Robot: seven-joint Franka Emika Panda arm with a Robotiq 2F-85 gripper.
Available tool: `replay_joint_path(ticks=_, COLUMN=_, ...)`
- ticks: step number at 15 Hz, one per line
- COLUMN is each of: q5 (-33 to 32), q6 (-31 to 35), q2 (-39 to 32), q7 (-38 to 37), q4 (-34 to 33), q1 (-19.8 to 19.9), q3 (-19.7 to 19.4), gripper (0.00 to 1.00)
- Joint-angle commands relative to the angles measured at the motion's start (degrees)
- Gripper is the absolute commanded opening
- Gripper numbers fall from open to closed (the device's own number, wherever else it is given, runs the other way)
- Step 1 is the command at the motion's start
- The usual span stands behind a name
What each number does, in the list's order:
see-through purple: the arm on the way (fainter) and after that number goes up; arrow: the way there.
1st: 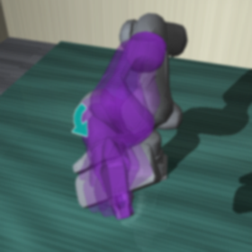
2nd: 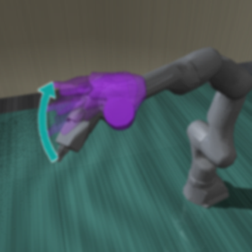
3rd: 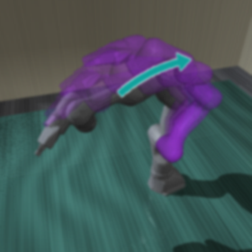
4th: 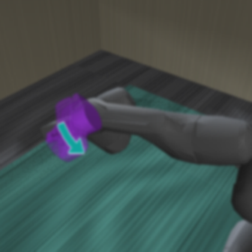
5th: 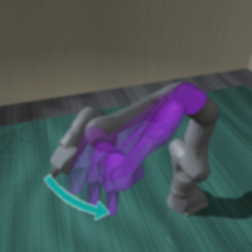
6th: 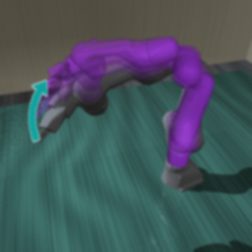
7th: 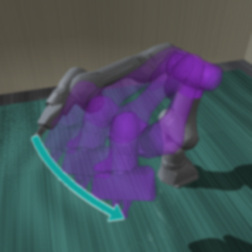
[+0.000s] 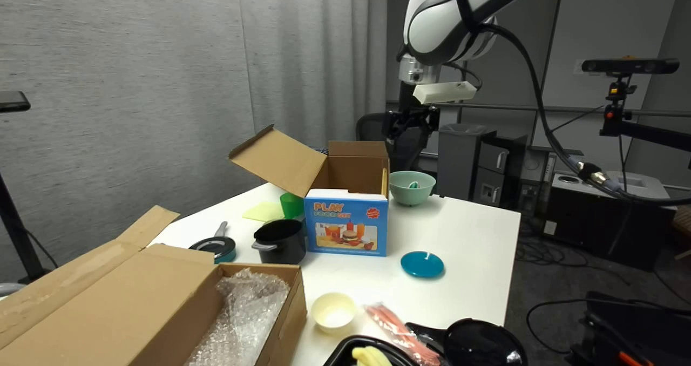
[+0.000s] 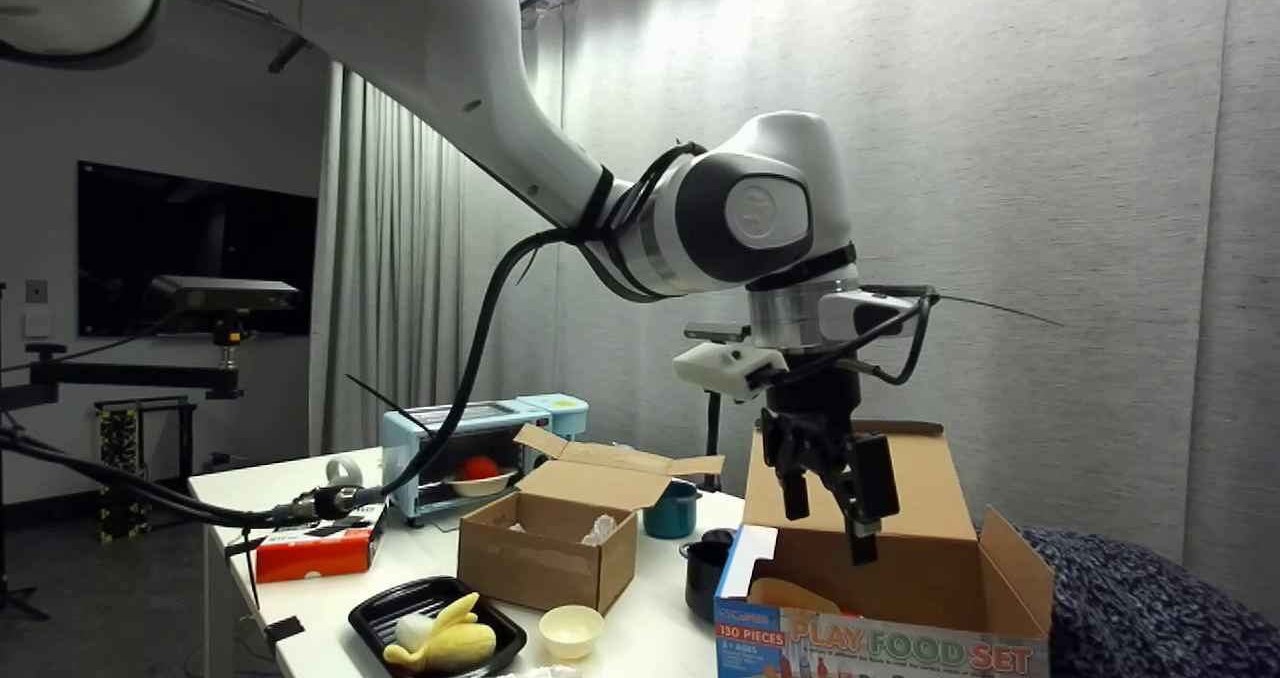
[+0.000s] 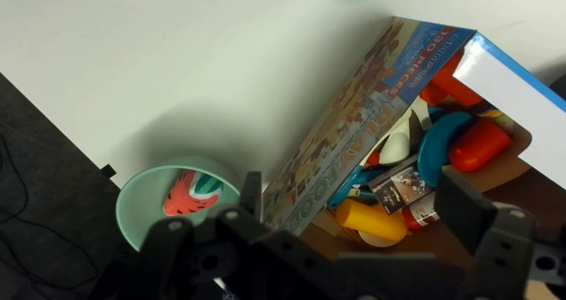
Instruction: Pick up the box and slightly move it to the right.
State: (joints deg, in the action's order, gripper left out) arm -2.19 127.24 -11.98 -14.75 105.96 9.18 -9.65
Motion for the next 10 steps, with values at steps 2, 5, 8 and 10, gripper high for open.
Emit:
replay_joint_path(ticks=2, q5=0.02, q6=0.70, q2=-7.75, q7=-3.24, q4=-7.86, q1=-0.62, q3=-0.36, gripper=1.00)
replay_joint_path(ticks=5, q5=-0.79, q6=0.82, q2=-11.82, q7=-6.54, q4=-10.96, q1=-1.38, q3=-0.89, gripper=1.00)
replay_joint_path(ticks=8, q5=-0.30, q6=0.68, q2=-14.82, q7=-8.39, q4=-13.00, q1=-1.71, q3=-1.04, gripper=1.00)
replay_joint_path(ticks=10, q5=-0.29, q6=0.28, q2=-16.38, q7=-9.74, q4=-14.42, q1=-1.98, q3=-1.26, gripper=1.00)
